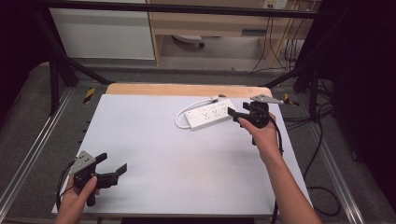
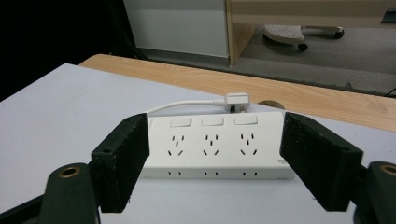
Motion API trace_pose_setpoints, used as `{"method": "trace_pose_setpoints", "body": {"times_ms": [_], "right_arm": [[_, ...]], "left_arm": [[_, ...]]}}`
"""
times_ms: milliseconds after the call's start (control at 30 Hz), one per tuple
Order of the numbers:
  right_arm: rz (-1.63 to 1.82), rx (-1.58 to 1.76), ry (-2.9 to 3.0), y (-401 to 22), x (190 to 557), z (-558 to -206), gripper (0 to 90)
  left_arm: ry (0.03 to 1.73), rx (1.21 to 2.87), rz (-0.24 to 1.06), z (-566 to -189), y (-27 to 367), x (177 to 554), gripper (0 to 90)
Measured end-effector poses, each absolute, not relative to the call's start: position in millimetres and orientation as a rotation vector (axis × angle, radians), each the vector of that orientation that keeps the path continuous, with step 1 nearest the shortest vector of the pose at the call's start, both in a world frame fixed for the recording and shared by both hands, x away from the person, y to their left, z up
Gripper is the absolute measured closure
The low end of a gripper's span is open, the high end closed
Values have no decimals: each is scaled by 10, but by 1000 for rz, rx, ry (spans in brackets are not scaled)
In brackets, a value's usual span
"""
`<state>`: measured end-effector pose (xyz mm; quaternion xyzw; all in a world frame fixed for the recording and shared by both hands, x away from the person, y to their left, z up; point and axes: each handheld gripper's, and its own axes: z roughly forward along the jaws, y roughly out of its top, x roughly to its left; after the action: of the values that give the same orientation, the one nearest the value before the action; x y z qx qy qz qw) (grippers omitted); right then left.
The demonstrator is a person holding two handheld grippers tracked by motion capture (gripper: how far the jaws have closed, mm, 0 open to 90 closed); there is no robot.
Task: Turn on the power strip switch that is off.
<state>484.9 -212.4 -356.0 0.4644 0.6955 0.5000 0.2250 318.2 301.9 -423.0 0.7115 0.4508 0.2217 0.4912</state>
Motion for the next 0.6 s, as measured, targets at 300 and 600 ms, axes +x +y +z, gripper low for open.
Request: {"method": "trace_pose_setpoints", "body": {"times_ms": [300, 600], "right_arm": [[1387, 1266, 1915, -2170, 4722, -3528, 154], [1409, 1252, 1924, -2207, 4617, -3530, 57]], "left_arm": [[1096, 1729, 539, -4230, 3021, 3181, 60], [1095, 1730, 536, -4230, 3022, 3179, 60]]}}
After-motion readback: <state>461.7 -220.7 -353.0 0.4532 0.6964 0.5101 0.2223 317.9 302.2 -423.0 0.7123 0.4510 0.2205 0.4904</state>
